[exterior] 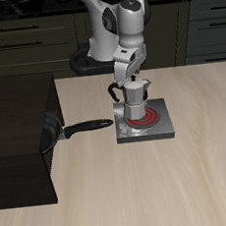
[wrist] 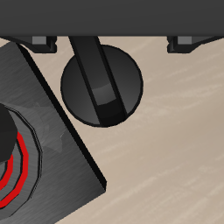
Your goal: Place the moka pot on the stove and close the stove
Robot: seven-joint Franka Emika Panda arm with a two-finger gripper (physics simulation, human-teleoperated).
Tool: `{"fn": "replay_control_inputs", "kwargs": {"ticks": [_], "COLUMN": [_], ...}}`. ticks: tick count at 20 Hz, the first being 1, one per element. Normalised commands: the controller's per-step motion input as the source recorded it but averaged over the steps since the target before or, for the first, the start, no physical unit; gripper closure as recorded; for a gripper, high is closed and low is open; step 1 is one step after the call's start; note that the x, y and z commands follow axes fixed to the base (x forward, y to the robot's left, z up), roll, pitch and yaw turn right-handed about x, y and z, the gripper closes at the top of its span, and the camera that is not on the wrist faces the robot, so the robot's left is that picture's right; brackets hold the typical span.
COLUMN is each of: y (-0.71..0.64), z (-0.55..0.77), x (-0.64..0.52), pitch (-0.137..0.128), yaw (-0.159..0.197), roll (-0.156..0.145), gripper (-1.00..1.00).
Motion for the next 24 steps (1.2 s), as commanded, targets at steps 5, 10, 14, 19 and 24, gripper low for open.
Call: {"fn": "replay_control_inputs", "kwargs": {"ticks": [5,10,14,19,24], "y": [0.01,-0.10,-0.15,-0.13,-0.21], "z": [-0.35,-0.28,-0.28,-0.19,-0.06], "x": [-0.07,0.04,-0.07,0.00,0.06], "pitch": [0.014,0.038,0.024,0.058,0.031], "yaw": [0.027,-0.020,0.007,-0.061,-0.052], "roll": [-0.009,-0.028,-0.029,-0.030,-0.042], "gripper": [-1.00,-1.00,-1.00,-1.00,-1.00]}}
